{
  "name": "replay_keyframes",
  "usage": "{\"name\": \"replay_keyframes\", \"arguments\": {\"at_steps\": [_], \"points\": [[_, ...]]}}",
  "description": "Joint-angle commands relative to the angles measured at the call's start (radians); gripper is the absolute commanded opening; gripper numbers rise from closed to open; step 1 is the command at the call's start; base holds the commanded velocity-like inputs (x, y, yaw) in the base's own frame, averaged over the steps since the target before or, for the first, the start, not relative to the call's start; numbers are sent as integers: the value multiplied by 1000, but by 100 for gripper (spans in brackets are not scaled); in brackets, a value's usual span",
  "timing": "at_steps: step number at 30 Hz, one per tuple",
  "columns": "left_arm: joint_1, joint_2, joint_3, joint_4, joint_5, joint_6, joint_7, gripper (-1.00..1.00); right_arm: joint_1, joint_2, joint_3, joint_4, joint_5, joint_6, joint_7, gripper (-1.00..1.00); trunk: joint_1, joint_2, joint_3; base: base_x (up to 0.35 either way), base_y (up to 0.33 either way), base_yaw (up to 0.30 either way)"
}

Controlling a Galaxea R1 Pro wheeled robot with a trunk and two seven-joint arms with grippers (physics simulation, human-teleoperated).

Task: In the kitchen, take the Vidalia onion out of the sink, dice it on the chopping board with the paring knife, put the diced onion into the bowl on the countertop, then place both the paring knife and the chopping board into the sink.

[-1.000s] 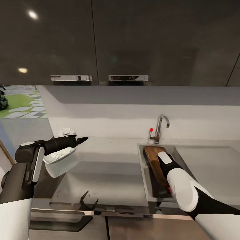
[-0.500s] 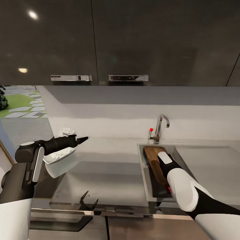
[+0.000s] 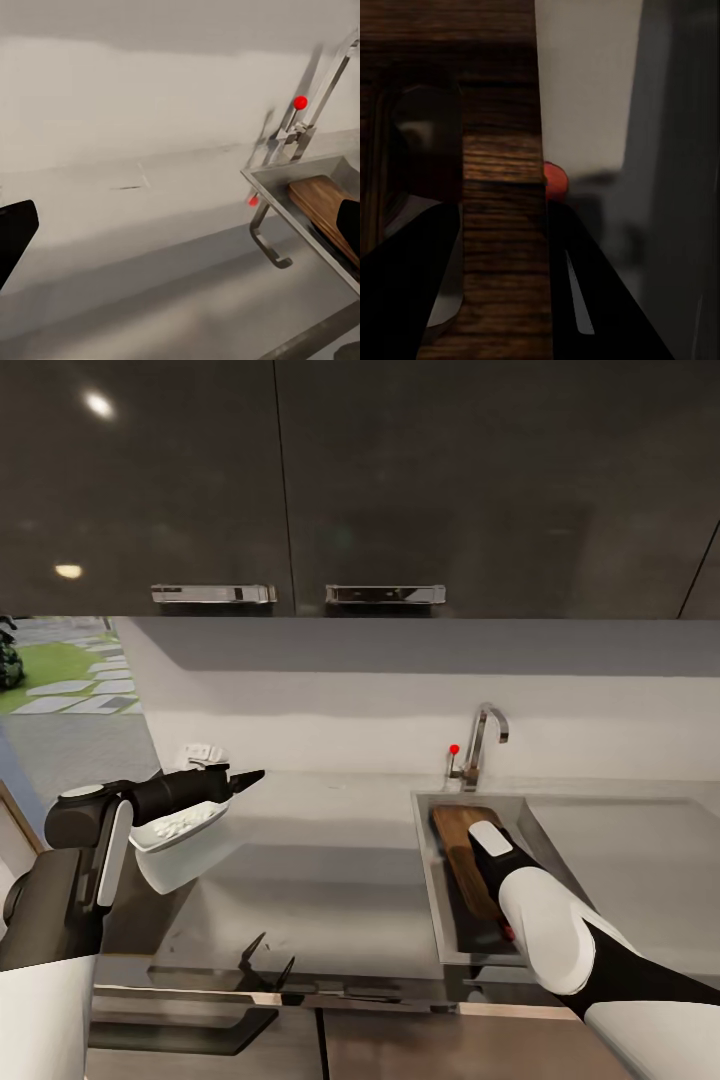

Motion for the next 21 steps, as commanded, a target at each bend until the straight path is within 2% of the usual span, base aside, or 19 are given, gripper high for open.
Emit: {"name": "replay_keyframes", "arguments": {"at_steps": [1,21], "points": [[-1,0,1,0,0,7,-4,100,0,0,5,1,-10,-9,-1,-100,0,-1,-1,0,0,0],[-1,0,1,0,0,7,-4,100,0,-2,6,5,-10,-11,-1,-100,0,-1,-2,0,0,0]]}}
